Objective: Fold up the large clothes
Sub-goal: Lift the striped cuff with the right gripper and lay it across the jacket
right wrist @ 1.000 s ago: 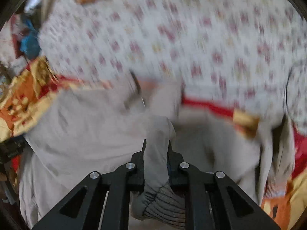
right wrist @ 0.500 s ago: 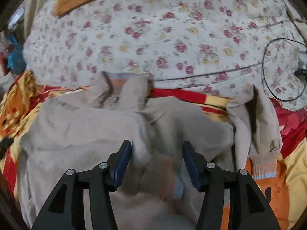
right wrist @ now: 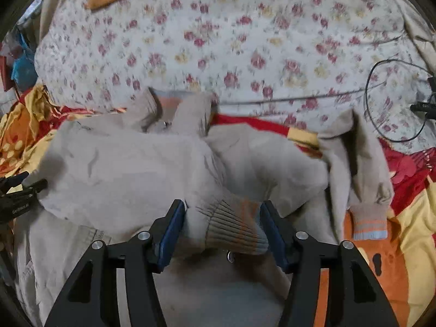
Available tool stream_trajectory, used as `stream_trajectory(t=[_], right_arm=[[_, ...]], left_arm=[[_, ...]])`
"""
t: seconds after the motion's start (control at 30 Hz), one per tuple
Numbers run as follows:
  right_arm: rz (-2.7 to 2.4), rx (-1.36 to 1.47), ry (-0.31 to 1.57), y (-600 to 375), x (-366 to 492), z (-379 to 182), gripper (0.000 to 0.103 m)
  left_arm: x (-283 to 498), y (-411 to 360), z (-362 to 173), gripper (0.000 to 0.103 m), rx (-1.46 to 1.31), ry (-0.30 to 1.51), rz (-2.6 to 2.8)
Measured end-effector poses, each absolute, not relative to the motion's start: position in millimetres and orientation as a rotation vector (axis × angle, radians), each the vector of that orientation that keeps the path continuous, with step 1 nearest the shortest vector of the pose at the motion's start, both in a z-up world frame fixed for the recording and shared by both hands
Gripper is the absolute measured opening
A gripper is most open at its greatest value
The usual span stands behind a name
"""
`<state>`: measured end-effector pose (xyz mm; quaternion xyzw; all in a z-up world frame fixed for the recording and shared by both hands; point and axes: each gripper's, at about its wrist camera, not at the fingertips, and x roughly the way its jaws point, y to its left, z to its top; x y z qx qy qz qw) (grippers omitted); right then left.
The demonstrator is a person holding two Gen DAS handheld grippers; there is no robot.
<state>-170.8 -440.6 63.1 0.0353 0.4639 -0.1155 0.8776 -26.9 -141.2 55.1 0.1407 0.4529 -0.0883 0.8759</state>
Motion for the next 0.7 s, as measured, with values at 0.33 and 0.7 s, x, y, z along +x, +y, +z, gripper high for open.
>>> stream_trajectory(t=[0.33,0.7], right_arm=[[-0.399,0.503,0.793,-546,-246,77,0.072],[-0.692,0.358,0.949,-628,-239,31,0.075]], left_arm=[[-45,-151,89,0.074,0.264,0.874,-0.246],[-45,-148,70,0.074,0.23,0.934,-0.216]])
